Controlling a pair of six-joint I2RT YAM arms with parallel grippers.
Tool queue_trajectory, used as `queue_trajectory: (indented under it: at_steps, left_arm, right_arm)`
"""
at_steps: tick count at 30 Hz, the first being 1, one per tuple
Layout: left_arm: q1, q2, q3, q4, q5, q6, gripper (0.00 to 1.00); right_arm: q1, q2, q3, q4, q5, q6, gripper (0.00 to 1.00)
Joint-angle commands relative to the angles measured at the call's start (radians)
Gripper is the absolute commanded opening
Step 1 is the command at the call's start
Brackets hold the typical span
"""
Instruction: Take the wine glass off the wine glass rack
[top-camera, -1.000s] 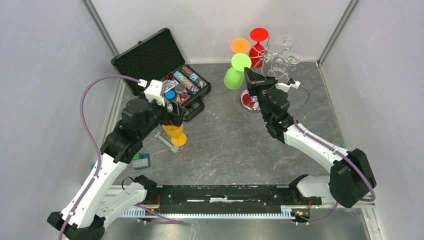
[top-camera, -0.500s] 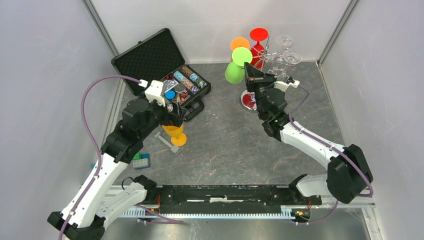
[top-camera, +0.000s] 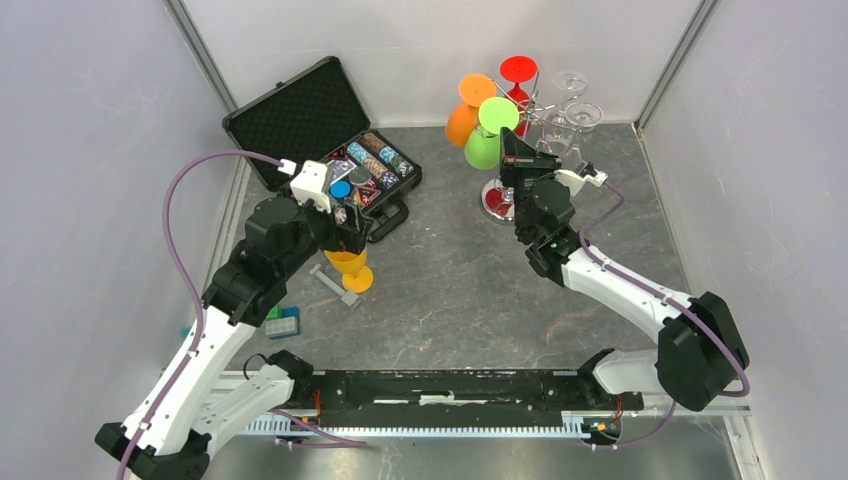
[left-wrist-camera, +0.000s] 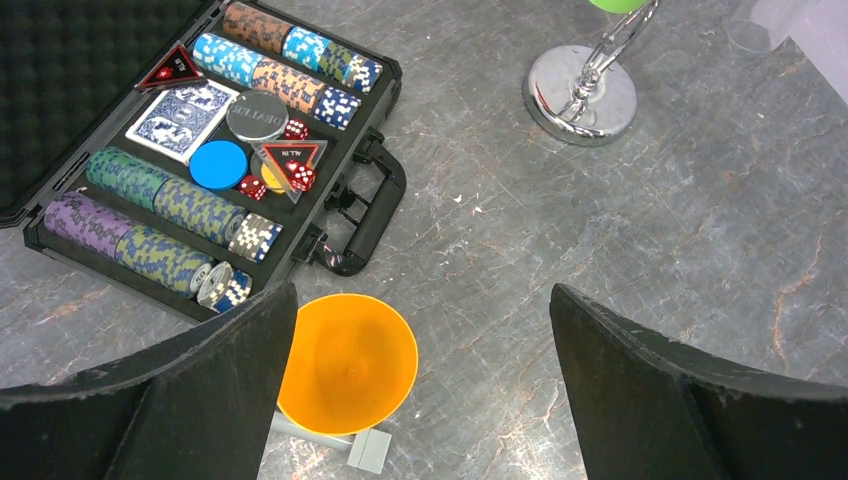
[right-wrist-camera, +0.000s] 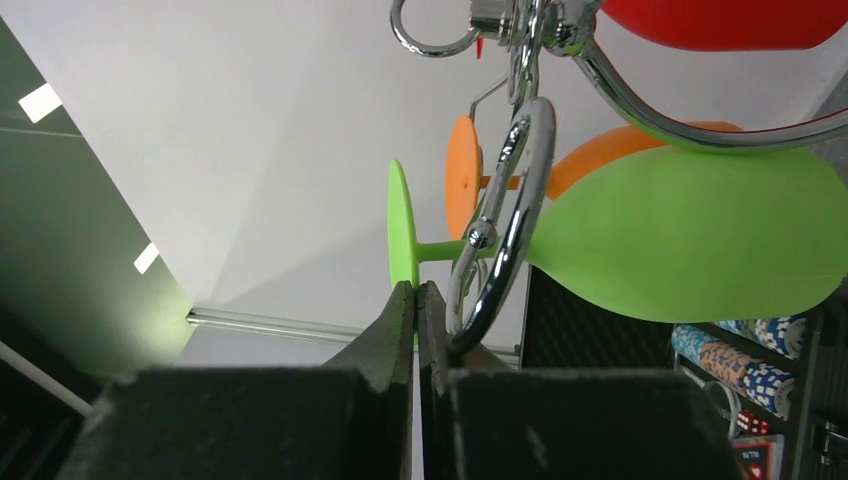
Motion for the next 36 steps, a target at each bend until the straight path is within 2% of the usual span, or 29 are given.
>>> queue_trajectory:
  at_steps: [1,7,13,22,26,32,36]
  left_arm:
    - [0.005,0.003,0.000,0.050,0.007,0.034,1.00]
    - [0.005,0.008,0.000,0.051,0.012,0.029,1.00]
    - [0.005,0.009,0.000,0.052,0.017,0.025,1.00]
    - [0.005,0.009,0.005,0.053,0.024,0.015,1.00]
    - [0.004,0.014,0.012,0.054,0.036,-0.003,1.00]
    - [0.005,0.032,0.034,0.060,0.115,-0.094,1.00]
    - [0.005,0.047,0.014,0.137,0.222,-0.282,1.00]
  right_arm:
    - [0.013,-0.061,-0.001,-0.063,0.088,-0.012,0.00]
    - [0.031,-0.093,-0.012,-0.076,0.122,-0.039,0.00]
    - [0.041,-0.136,-0.006,-0.187,0.125,-0.016,0.00]
    - [0.042,-0.181,0.005,-0.328,0.001,0.020,0.00]
    - [0.043,-0.236,-0.036,-0.330,-0.057,0.021,0.00]
    - [0.049,-0.347,-0.109,-0.325,-0.178,0.026,0.00]
    - [0.058,-0.425,-0.181,-0.297,-0.267,0.064,0.00]
